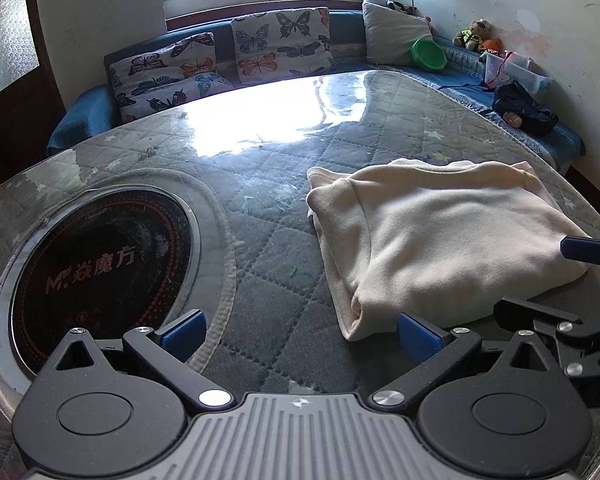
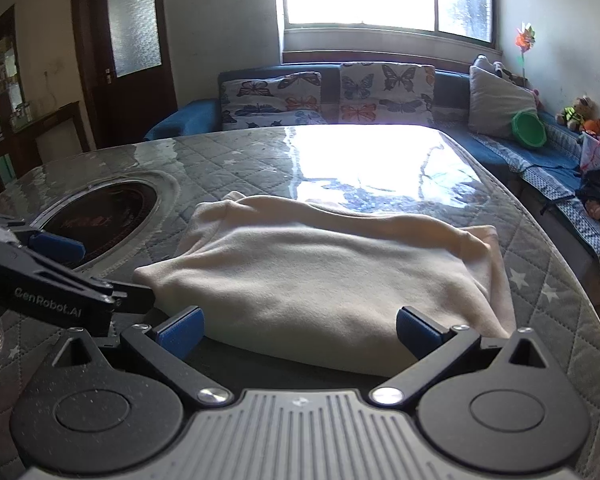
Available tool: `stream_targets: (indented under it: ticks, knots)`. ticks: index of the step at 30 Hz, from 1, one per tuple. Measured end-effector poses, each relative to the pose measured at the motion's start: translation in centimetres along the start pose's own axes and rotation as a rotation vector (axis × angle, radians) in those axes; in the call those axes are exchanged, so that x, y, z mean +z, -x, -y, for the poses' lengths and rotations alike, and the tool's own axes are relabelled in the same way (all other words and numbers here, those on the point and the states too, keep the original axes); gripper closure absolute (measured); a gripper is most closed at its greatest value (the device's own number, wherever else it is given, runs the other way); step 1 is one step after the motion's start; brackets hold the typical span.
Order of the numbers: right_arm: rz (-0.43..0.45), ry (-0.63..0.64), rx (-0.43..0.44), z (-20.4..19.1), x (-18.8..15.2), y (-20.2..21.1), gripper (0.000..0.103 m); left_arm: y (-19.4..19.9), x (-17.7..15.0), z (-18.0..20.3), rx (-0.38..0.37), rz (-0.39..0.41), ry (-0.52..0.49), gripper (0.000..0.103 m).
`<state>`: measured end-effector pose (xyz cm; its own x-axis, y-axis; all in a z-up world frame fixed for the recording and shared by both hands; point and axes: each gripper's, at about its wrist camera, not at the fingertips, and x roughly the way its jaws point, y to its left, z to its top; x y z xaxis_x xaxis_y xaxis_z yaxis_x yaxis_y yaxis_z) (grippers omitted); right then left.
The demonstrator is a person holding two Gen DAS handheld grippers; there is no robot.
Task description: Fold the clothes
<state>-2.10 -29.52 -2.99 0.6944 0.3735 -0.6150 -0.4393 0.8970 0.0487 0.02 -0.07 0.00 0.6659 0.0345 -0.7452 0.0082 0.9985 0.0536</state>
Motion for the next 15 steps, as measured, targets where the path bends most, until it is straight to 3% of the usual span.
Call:
stream_targets:
  ticks: [10, 15]
  knots:
    - [0.023, -0.003, -0.034, 1.6, 3.9, -0.8, 0.004, -1.5, 3.9, 2.8, -0.034, 0.04, -0.035, 0.003]
    - [0.002, -0.024, -0.069, 4.5, 6.0, -3.3, 0.013, -2.4, 5.9, 3.8, -0.074, 0.087, -0.086, 0.018]
